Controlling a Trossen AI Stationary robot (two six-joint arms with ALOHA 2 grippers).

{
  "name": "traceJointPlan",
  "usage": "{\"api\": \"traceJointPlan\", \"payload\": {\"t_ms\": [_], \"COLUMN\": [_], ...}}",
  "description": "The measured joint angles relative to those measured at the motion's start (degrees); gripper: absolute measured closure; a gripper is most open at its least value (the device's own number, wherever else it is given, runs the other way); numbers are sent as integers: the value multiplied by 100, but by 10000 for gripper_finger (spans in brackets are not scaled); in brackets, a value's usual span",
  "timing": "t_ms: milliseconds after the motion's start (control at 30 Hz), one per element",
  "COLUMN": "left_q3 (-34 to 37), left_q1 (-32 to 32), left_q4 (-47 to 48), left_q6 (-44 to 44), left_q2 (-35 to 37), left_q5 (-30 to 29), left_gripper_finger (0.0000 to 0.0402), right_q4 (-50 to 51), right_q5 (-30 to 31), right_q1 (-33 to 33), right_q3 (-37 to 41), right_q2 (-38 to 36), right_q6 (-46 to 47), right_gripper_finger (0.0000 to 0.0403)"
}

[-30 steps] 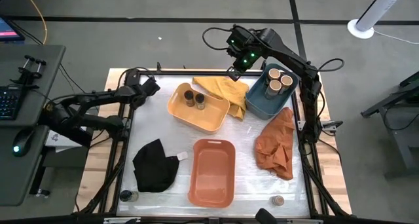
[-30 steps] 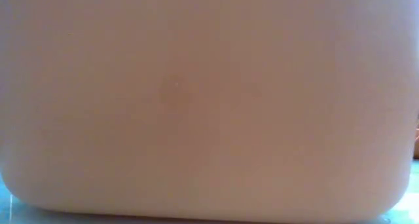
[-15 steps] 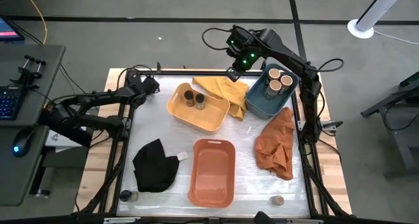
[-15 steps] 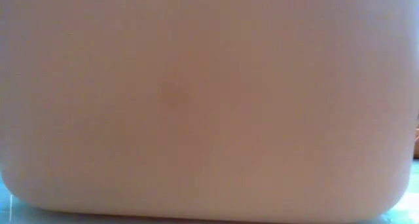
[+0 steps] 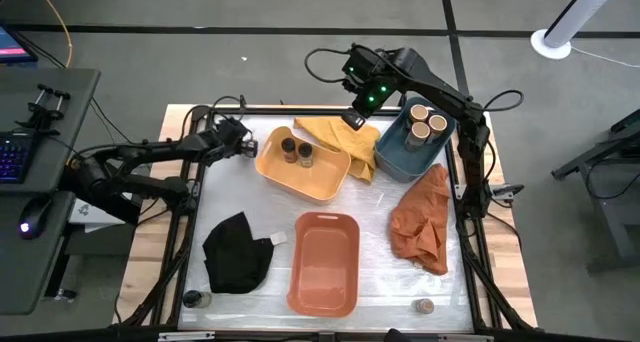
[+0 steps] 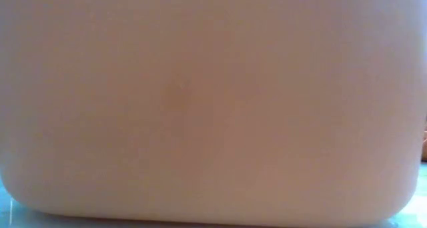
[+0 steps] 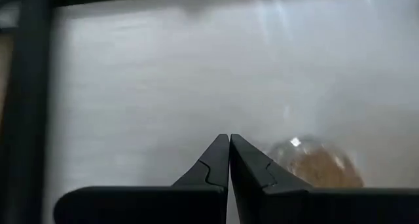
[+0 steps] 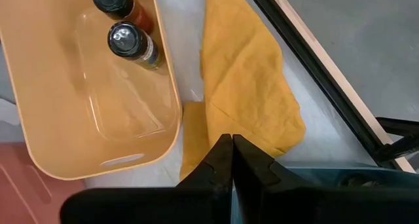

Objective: Sort spices by type
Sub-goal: Put the top brown seasoning bottle into the orange bin

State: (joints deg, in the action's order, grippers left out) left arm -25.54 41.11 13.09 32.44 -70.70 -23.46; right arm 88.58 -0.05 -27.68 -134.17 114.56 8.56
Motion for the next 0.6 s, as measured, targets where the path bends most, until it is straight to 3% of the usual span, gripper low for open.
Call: {"api": "traceJointPlan", "payload": {"t_ms": [233, 467, 600], "left_q3": [0, 0, 0], "left_q1": [-570, -462, -149], "left_q4": [56, -124, -192], "left_q6": [-1067, -1767, -3031], "left_q2": [68, 849, 1390], "left_q5": [939, 808, 1789], "left_gripper_finger": [401, 401, 401], "right_q4": [-2, -5, 0], "right_q5": [0, 2, 0], "right_q1": [0, -2, 0], "right_q3": [0, 0, 0], "right_q2": [0, 0, 2], "right_q6": [-4, -103, -98], "right_gripper_finger": [403, 403, 403]}}
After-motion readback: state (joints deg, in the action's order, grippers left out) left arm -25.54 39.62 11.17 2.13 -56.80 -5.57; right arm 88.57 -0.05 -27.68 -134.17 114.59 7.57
